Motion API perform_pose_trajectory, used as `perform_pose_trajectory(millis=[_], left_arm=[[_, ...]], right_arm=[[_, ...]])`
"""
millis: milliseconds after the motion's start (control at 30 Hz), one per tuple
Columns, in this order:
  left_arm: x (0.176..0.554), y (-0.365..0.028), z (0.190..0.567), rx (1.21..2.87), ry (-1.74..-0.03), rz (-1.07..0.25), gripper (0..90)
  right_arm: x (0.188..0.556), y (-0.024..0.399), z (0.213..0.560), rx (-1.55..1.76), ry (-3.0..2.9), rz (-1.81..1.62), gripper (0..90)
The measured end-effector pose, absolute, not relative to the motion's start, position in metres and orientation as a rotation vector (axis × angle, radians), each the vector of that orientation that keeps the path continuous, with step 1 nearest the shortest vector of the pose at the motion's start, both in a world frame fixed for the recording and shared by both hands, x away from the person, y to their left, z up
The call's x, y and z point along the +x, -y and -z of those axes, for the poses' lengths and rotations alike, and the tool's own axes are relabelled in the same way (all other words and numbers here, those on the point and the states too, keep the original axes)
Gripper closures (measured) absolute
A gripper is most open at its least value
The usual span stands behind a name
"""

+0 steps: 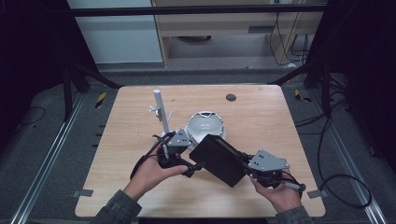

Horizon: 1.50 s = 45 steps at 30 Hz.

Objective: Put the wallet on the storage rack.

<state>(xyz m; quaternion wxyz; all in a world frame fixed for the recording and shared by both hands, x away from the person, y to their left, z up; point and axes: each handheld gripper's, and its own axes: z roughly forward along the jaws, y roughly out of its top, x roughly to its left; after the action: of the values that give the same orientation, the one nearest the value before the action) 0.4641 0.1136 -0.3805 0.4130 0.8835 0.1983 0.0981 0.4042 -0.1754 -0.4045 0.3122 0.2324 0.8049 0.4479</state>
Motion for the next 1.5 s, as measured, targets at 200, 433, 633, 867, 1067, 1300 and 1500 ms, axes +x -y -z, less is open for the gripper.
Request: perform_pose_trajectory(millis=[200, 433, 633, 867, 1067, 1300, 1500], left_arm=[[0.463, -0.115, 0.379, 2.220, -0.495, -0.253, 8.5], [0.464, -0.115, 0.378, 2.219, -0.487, -0.254, 8.2], [0.465, -0.112, 0.377, 2.221, -0.474, -0.256, 8.2], [0.472, -0.108, 0.381, 2.231, -0.463, -0.215, 11.3], [0.479, -0.109, 0.379, 2.279, -0.445, -0.173, 46.3], [0.474, -0.112, 0.358, 2.297, -0.448, -0.153, 79.9], [0.467, -0.099, 0.335, 2.358, -0.459, -0.172, 80.8]], right_arm=[[0.402, 0.173, 0.399, 0.598, -2.105, -1.226, 84.0], [0.401, 0.172, 0.398, 0.580, -2.107, -1.245, 84.0], [0.398, 0.173, 0.396, 0.558, -2.102, -1.264, 84.0], [0.395, 0.172, 0.392, 0.543, -2.087, -1.307, 84.0], [0.395, 0.172, 0.392, 0.532, -2.086, -1.309, 83.9], [0.394, 0.176, 0.408, 0.544, -2.106, -1.294, 81.7], [0.391, 0.175, 0.418, 0.572, -2.108, -1.338, 76.6]])
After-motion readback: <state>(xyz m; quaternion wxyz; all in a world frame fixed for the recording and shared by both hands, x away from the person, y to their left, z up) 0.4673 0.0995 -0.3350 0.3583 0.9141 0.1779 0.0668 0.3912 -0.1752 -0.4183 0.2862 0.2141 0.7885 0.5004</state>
